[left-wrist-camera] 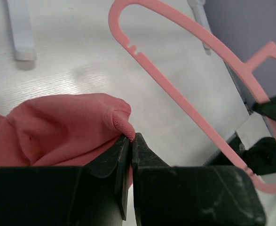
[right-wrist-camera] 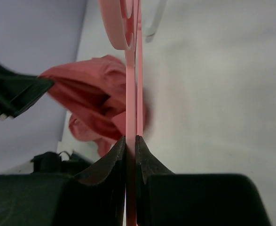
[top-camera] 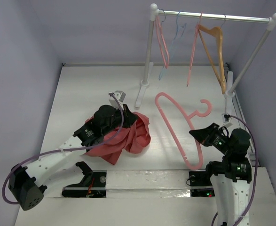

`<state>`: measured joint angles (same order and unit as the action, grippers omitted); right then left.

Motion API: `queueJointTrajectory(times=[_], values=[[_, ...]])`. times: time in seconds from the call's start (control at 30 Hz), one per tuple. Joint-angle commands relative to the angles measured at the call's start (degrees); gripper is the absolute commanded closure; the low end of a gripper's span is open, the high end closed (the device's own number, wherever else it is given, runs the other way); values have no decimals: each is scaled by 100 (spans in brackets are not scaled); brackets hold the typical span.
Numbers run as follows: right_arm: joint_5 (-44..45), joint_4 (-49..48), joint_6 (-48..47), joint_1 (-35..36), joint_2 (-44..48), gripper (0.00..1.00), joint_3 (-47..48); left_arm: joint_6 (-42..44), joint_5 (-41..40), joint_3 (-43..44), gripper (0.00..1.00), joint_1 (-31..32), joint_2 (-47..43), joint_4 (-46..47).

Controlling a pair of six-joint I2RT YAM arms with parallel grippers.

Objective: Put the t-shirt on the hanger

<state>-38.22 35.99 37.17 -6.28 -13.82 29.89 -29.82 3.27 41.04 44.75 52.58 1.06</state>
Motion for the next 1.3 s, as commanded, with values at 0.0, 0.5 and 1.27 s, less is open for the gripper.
queueJointTrajectory(times=[0.0, 0.5, 1.27], values=[[-1064, -435, 318, 40, 266, 100, 183, -103, -659, 413, 100, -89, 251, 351], [-1522, 269, -315, 461, 337, 100, 721, 3, -714, 1345, 100, -766, 1369, 342], [-1058, -1022, -203, 1382, -840, 100, 89, -6, 394, 1100, 100, -389, 1352, 975]])
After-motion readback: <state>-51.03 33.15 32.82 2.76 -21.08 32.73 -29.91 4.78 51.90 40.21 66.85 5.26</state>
